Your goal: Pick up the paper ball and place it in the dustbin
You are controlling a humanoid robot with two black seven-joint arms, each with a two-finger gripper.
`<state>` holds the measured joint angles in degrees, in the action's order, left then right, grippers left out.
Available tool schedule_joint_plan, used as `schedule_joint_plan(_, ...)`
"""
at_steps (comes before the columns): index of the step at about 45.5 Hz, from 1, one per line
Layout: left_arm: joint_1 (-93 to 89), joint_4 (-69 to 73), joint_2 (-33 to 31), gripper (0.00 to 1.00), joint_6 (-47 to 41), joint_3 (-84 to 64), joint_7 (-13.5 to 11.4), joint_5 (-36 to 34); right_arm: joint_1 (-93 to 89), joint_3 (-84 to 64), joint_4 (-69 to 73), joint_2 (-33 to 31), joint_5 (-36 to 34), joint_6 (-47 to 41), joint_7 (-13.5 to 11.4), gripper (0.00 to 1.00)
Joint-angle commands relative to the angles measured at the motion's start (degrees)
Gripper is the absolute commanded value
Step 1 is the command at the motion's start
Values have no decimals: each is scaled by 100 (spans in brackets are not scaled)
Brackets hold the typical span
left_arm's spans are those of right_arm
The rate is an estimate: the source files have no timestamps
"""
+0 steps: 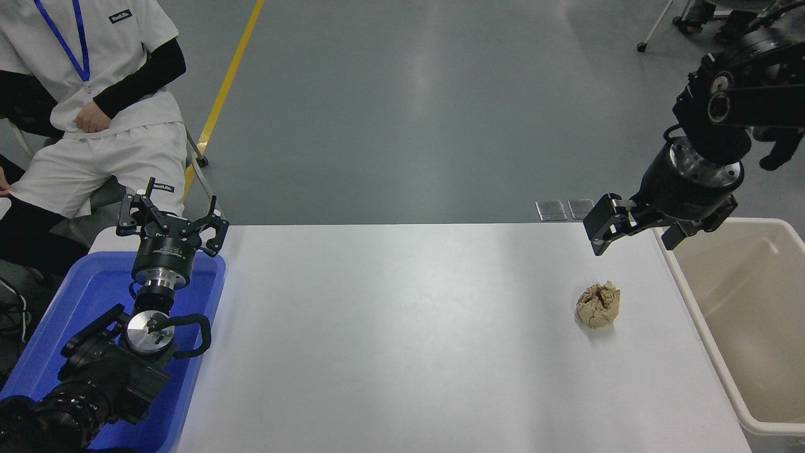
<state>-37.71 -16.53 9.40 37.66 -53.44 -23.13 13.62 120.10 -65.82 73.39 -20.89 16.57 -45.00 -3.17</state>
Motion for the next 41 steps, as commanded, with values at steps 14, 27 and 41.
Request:
schedule_joint_plan(14, 0, 0, 0, 99, -5, 0, -8, 0, -303, -1, 9, -20, -119, 0, 1, 100)
schedule_joint_plan(27, 0, 0, 0, 99, -5, 0, 1, 0, -364, 139, -35, -12, -180, 0, 27, 100)
schedule_joint_plan(41, 0, 0, 0, 99, -5, 0, 1, 0, -1128, 166, -184, -20, -83, 0, 1, 100)
